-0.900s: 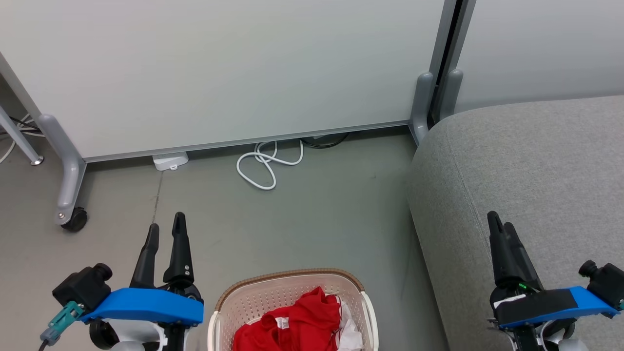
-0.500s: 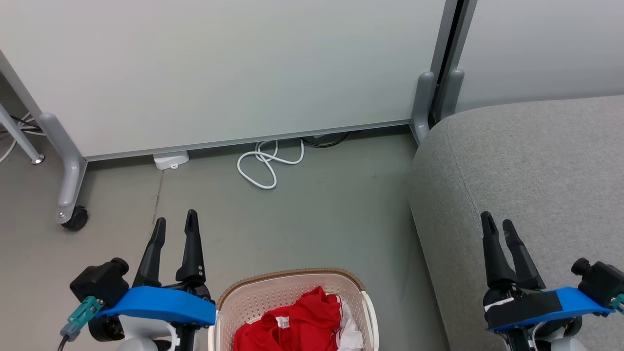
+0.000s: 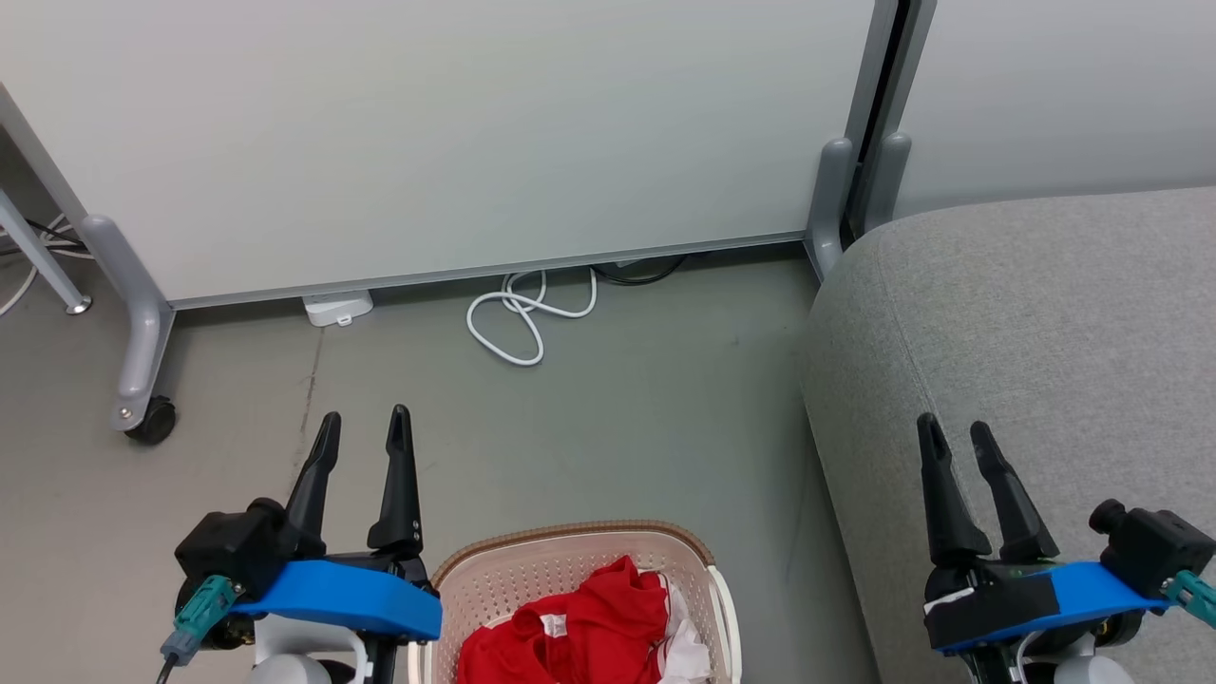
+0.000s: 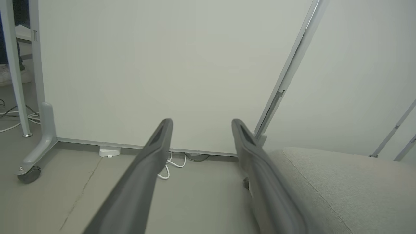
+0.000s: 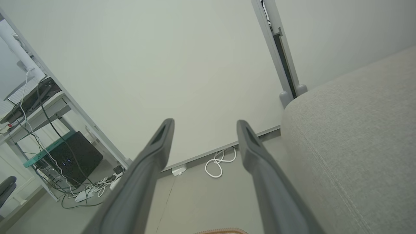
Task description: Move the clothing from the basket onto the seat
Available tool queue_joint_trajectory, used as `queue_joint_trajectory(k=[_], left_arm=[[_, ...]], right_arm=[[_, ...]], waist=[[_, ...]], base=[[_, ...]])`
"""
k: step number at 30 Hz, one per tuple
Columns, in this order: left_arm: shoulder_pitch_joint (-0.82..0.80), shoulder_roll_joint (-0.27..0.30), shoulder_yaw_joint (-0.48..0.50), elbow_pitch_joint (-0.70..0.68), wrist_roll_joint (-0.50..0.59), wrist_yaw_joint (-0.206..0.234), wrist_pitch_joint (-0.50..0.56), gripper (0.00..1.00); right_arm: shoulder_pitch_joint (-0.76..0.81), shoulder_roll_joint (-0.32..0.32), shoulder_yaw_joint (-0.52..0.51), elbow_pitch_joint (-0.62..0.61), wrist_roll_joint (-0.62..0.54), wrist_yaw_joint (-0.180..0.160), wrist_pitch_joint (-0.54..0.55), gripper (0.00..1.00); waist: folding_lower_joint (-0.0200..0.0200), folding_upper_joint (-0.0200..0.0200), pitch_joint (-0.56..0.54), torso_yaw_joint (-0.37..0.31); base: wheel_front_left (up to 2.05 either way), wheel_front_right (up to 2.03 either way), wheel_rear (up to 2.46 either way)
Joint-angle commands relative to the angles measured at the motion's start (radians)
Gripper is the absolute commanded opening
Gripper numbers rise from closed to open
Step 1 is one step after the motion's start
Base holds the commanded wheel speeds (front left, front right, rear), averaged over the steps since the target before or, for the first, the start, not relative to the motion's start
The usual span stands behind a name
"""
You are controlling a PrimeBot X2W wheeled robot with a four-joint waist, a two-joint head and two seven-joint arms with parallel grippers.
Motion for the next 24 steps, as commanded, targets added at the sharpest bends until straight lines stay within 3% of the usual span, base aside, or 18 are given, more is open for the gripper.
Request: queue_joint_trajectory(k=[1,24], left_arm=[[-0.022,0.009,-0.005,-0.014,0.028,0.004,-0.009,1.00],[-0.021,0.007,-0.034,-0.013,0.229,0.005,-0.061,1.00]], right_arm=[[-0.018,-0.008,0.003,-0.010,-0.025,0.002,-0.010,1.00],[-0.018,-0.009,0.026,-0.016,-0.226,0.002,-0.062,1.00]], waist=[[0.0000,0.0000,0.000,0.000],[0.0000,0.0000,0.005,0.008]], base=[[0.00,0.00,0.00],[0.00,0.00,0.00]])
